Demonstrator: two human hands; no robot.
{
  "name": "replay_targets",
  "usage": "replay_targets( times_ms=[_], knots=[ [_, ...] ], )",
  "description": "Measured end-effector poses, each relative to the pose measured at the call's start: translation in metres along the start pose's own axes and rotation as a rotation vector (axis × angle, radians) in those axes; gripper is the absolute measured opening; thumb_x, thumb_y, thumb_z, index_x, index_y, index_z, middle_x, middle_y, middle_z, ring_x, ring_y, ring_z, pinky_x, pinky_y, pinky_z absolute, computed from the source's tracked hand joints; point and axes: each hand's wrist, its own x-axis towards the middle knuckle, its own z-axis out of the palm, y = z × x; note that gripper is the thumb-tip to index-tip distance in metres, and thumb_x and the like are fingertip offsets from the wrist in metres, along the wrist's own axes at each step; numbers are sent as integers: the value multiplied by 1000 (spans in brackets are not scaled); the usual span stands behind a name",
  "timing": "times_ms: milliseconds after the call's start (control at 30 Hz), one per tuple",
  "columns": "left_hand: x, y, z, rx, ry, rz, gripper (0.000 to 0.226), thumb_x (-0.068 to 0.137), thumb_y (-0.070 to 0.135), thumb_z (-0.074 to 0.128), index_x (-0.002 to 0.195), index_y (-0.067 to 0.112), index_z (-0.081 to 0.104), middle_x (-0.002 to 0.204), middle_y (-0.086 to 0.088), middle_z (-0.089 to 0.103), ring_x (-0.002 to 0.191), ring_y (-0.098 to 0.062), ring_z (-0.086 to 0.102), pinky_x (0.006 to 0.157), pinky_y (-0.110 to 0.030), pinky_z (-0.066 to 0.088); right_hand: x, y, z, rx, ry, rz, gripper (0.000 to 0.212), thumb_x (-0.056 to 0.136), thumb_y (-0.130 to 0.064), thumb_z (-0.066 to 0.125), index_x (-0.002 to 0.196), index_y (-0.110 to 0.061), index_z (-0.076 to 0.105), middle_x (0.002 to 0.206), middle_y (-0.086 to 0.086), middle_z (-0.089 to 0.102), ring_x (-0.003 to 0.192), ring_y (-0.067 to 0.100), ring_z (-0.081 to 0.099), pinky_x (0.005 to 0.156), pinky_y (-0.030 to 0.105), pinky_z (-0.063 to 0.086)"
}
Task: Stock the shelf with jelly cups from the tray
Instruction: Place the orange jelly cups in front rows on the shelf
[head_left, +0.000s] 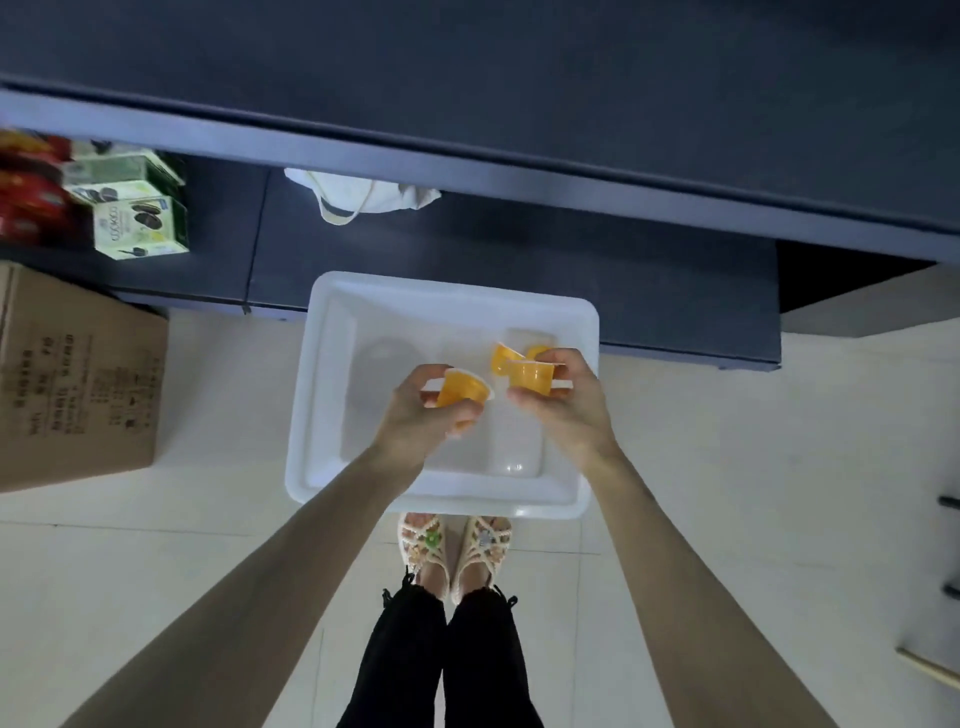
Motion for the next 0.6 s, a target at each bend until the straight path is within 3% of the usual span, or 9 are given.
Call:
replay_targets(
  times_ms=[133, 333, 467, 600],
  knots=[
    [-56, 46, 17, -78, -83, 30, 30, 79, 0, 70, 104, 10, 54, 87, -5, 65, 77, -20, 65, 81, -33, 53, -47, -59, -42, 97, 14, -91, 39, 71, 4, 78, 96, -14, 55, 90, 5, 63, 79, 16, 61, 73, 29, 53],
    [-143, 141, 45, 39, -182, 261, 30, 77, 14, 75, 104, 11, 61, 88, 1, 66, 88, -16, 65, 84, -28, 51, -122, -160, -118, 119, 35, -294, 24, 80, -9, 74, 94, -20, 58, 89, 1, 67, 73, 5, 66, 62, 20, 52],
    [-188, 210, 81, 102, -273, 420, 32, 75, 7, 77, 101, 13, 58, 98, -8, 69, 92, -19, 68, 84, -28, 55, -150, -218, -175, 82, 104, -423, 23, 83, -14, 73, 101, -19, 59, 100, 5, 68, 89, 15, 66, 77, 34, 58],
    [-225, 274, 119, 195, -311, 609, 37, 72, 3, 78, 101, 15, 59, 98, -10, 69, 93, -22, 68, 88, -33, 54, -173, -272, -237, 37, 151, -517, 27, 82, -9, 72, 100, -23, 58, 97, 3, 66, 89, 17, 65, 74, 28, 55]
  ],
)
